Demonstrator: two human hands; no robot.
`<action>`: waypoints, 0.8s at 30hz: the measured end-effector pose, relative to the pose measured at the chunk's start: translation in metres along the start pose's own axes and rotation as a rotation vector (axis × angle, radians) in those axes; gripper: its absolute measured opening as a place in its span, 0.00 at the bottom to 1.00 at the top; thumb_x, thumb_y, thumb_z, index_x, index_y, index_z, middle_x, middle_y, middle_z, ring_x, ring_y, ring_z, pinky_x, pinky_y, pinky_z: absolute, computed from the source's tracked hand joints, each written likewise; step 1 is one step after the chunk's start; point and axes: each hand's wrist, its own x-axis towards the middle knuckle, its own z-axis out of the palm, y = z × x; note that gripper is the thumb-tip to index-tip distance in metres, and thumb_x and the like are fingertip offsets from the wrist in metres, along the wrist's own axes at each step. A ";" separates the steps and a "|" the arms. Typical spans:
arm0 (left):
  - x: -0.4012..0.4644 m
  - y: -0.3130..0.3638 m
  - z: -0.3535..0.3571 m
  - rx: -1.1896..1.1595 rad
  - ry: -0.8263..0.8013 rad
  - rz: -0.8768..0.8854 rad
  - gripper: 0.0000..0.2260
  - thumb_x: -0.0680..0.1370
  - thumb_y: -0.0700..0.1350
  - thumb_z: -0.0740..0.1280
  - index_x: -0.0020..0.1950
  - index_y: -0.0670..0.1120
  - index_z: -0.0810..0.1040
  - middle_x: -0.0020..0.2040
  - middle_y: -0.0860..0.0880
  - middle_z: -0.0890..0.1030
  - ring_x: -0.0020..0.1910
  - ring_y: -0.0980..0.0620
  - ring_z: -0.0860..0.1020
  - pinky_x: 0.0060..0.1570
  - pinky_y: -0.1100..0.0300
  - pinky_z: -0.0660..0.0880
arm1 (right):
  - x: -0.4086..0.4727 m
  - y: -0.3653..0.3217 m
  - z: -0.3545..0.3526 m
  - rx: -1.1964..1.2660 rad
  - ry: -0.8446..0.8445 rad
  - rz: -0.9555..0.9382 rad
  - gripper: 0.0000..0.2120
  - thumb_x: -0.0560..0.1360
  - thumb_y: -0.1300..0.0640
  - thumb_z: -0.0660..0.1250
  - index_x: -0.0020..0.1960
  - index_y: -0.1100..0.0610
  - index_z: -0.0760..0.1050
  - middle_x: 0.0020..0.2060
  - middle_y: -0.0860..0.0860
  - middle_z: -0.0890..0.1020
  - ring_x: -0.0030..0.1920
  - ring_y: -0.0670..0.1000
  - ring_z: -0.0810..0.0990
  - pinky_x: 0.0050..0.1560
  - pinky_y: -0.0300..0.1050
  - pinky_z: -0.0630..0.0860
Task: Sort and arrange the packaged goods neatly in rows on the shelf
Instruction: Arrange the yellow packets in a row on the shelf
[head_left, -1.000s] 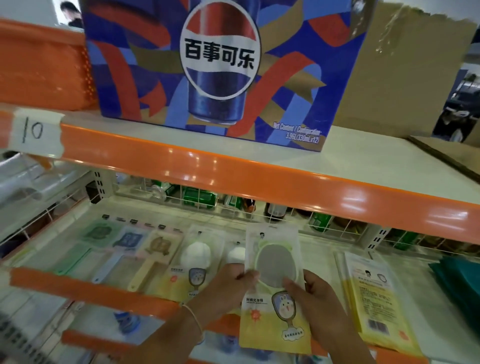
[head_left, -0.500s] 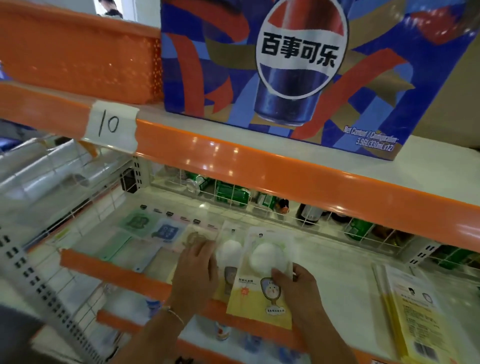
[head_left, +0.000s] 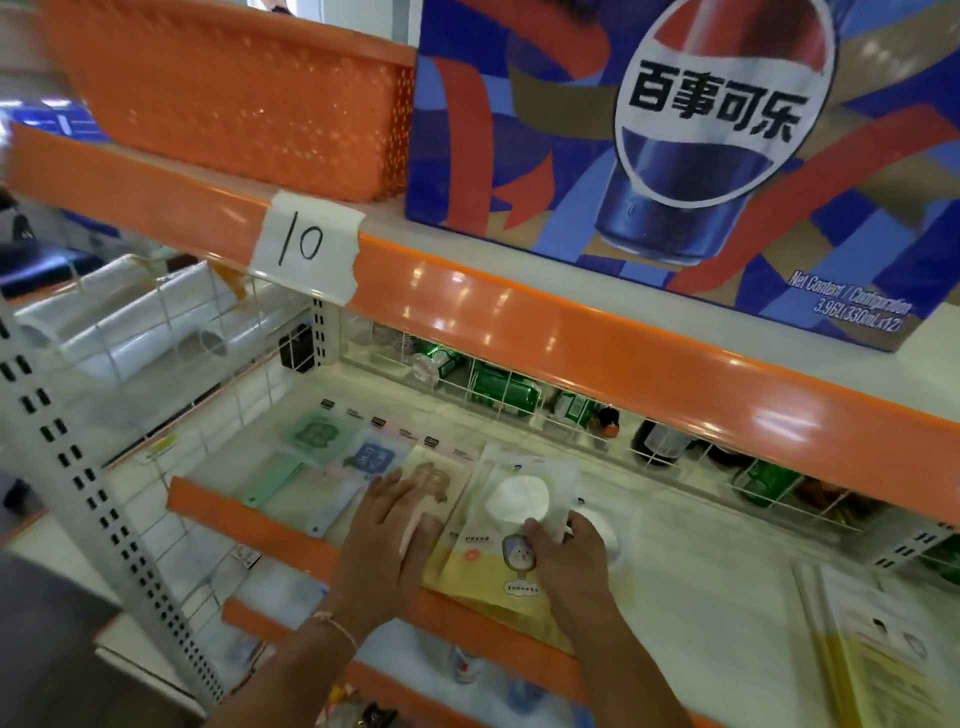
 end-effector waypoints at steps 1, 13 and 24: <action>-0.001 -0.001 0.001 -0.012 0.006 -0.002 0.23 0.82 0.55 0.53 0.64 0.40 0.76 0.66 0.46 0.75 0.71 0.47 0.68 0.69 0.44 0.65 | 0.000 0.000 0.001 -0.017 0.004 -0.008 0.20 0.73 0.51 0.72 0.61 0.58 0.75 0.53 0.55 0.82 0.49 0.54 0.82 0.41 0.46 0.80; -0.001 -0.005 0.004 -0.056 0.019 -0.061 0.22 0.80 0.55 0.55 0.64 0.41 0.76 0.66 0.47 0.74 0.72 0.48 0.66 0.71 0.44 0.63 | -0.003 -0.009 0.007 -0.492 -0.027 -0.132 0.17 0.76 0.45 0.66 0.50 0.60 0.72 0.40 0.50 0.76 0.39 0.49 0.74 0.35 0.40 0.66; -0.004 -0.012 0.009 -0.015 -0.022 -0.059 0.21 0.79 0.53 0.59 0.65 0.41 0.75 0.67 0.45 0.74 0.73 0.45 0.65 0.70 0.42 0.65 | -0.006 -0.007 0.008 -0.621 -0.013 -0.197 0.18 0.77 0.43 0.64 0.49 0.59 0.71 0.45 0.55 0.76 0.39 0.49 0.71 0.29 0.34 0.58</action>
